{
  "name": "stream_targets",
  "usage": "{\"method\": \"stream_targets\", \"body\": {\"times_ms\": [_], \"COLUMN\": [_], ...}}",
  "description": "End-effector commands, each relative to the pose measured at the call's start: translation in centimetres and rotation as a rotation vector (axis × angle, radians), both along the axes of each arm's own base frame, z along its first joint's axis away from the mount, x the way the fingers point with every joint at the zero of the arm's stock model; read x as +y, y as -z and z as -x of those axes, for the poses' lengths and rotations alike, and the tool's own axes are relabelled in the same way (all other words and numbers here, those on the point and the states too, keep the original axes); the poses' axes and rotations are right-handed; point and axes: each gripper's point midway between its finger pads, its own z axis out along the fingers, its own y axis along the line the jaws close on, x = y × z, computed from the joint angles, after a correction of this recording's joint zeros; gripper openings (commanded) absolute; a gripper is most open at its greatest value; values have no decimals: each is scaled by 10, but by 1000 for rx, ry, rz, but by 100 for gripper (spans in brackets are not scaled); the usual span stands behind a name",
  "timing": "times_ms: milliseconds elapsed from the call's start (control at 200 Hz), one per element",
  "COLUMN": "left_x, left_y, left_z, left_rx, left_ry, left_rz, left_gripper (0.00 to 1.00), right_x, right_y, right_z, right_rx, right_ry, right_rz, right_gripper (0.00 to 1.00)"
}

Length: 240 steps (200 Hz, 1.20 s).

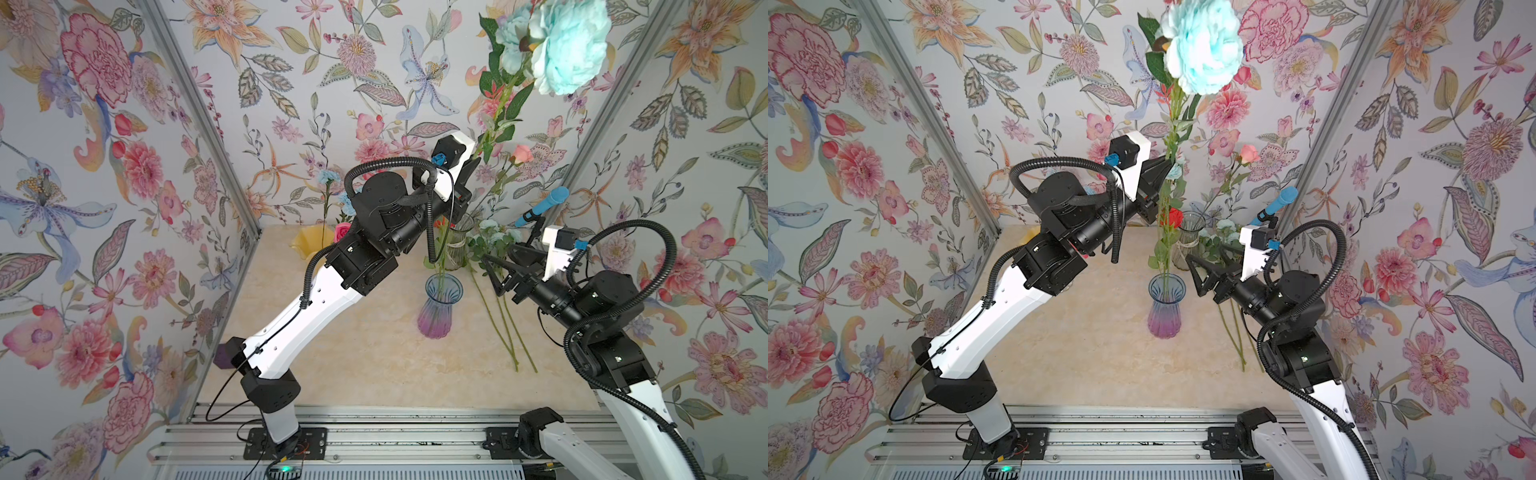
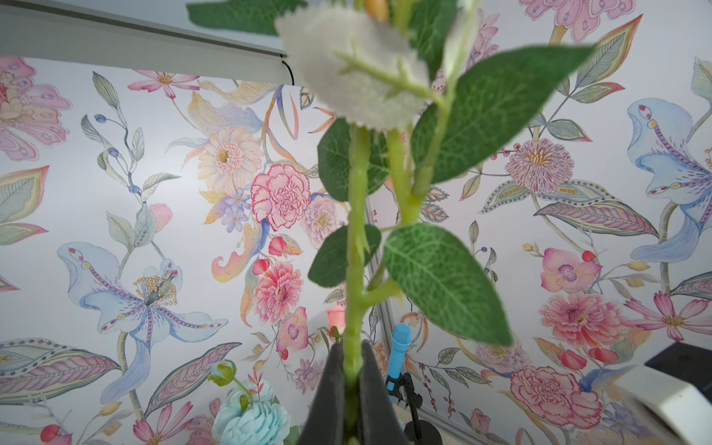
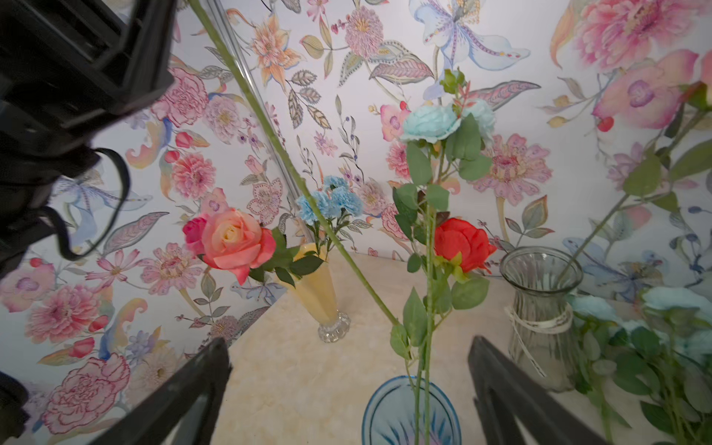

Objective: Pick out blue flowers from the vase
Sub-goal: Pick up the flower from the vase, then place the flower at the center of the board.

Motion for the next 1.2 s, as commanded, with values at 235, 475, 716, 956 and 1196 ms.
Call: {"method": "stream_targets", "body": {"times_ms": [235, 475, 716, 956, 1196], "left_x": [41, 50, 60, 75, 97], "left_y": [0, 9, 47, 128, 212], "left_z": [-6, -11, -35, -67, -99], "left_rx": [96, 142, 281, 482, 658], "left_ry": [-85, -94, -90, -106, -183], "left_rz": [-17, -1, 5, -20, -13], "left_gripper": [0, 0, 0, 0, 0], "right_x": [-26, -45, -57, -59, -58], "right_y": [92, 138, 167, 181, 183], "right_z": [-49, -60, -75, -84, -87], "right_rx": [55, 63, 110, 161, 170], "right_ry": [200, 314, 375, 372, 358], "right_rz": [54, 70, 79, 75, 73], "right_gripper": [98, 98, 99, 100, 100]}}
